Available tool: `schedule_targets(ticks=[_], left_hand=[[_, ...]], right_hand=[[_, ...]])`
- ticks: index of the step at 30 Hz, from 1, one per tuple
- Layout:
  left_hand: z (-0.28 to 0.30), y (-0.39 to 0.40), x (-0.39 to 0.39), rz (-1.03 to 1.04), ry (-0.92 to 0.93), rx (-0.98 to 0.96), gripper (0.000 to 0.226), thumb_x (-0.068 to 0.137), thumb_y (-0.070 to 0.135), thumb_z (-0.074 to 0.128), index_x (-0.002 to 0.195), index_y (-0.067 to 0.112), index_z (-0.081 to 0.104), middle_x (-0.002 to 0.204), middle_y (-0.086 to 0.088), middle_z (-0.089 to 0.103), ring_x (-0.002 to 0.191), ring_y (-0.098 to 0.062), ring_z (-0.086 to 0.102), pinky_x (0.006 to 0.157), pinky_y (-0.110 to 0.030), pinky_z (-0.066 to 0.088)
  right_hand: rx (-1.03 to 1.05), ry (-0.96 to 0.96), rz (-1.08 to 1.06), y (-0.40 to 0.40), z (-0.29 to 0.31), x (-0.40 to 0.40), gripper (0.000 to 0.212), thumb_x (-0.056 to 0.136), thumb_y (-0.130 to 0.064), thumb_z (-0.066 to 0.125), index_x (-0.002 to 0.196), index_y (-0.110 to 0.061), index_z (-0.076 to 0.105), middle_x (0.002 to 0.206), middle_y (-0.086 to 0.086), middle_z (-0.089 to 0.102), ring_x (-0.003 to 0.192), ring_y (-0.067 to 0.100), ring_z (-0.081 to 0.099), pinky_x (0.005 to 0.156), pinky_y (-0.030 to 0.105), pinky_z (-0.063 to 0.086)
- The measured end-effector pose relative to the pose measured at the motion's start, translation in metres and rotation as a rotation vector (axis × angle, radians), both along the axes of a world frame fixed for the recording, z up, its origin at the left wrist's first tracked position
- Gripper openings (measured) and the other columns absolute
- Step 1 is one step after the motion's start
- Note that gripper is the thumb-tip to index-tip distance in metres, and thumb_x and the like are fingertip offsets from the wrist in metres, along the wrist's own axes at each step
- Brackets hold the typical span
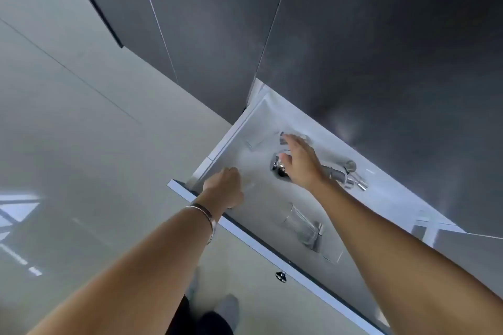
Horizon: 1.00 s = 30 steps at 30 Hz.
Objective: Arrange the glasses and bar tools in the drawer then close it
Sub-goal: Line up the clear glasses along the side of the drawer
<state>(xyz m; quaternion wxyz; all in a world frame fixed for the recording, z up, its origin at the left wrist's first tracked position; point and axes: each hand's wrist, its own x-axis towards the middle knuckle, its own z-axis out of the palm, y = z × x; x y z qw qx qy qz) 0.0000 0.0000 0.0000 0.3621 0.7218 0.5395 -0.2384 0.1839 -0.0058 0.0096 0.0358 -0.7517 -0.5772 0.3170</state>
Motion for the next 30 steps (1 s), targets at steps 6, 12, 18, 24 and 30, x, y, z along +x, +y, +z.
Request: schedule_targets(ticks=[6, 12, 18, 24, 30], left_hand=[[-0.036, -0.004, -0.002, 0.002, 0.035, -0.07, 0.044, 0.086, 0.003, 0.053, 0.127, 0.004, 0.04, 0.117, -0.014, 0.059, 0.103, -0.033, 0.061, 0.067, -0.035, 0.046], [-0.053, -0.003, -0.002, 0.013, -0.027, -0.145, 0.059, 0.083, 0.006, 0.06, 0.134, 0.004, 0.03, 0.118, -0.019, 0.054, 0.104, -0.034, 0.058, 0.066, -0.034, 0.043], [-0.049, 0.0, -0.001, 0.045, -0.097, -0.124, 0.056, 0.088, 0.021, 0.06, 0.131, 0.004, 0.029, 0.123, -0.02, 0.041, 0.104, -0.04, 0.055, 0.072, -0.035, 0.042], [-0.037, 0.002, 0.005, -0.072, -0.067, 0.078, 0.052, 0.092, 0.026, 0.055, 0.132, 0.005, 0.031, 0.126, -0.018, 0.037, 0.105, -0.035, 0.052, 0.078, -0.034, 0.045], [-0.031, 0.012, 0.02, -0.105, -0.013, 0.3, 0.054, 0.086, 0.016, 0.063, 0.13, 0.006, 0.034, 0.128, -0.015, 0.034, 0.112, -0.032, 0.043, 0.069, -0.03, 0.044]], right_hand=[[0.131, -0.175, 0.306, 0.049, -0.05, -0.024, 0.046, 0.089, -0.003, 0.052, 0.135, -0.009, 0.05, 0.143, 0.014, 0.046, 0.141, 0.035, 0.028, 0.115, 0.04, 0.023], [0.042, -0.404, 0.524, 0.073, -0.075, -0.033, 0.072, 0.077, 0.009, 0.056, 0.137, -0.028, 0.044, 0.15, 0.011, 0.034, 0.146, 0.035, 0.015, 0.119, 0.051, 0.009], [0.037, -0.444, 0.567, 0.077, -0.084, -0.02, 0.062, 0.077, -0.004, 0.065, 0.129, -0.034, 0.05, 0.137, 0.007, 0.047, 0.139, 0.034, 0.025, 0.116, 0.054, 0.002], [0.284, -0.314, 0.434, 0.071, -0.084, -0.009, 0.054, 0.073, -0.021, 0.075, 0.121, -0.031, 0.052, 0.13, -0.004, 0.055, 0.126, 0.028, 0.04, 0.099, 0.043, 0.025], [0.348, 0.095, 0.121, 0.072, -0.08, -0.007, 0.06, 0.074, -0.017, 0.079, 0.126, -0.018, 0.051, 0.124, 0.001, 0.06, 0.113, 0.022, 0.05, 0.096, 0.03, 0.039]])
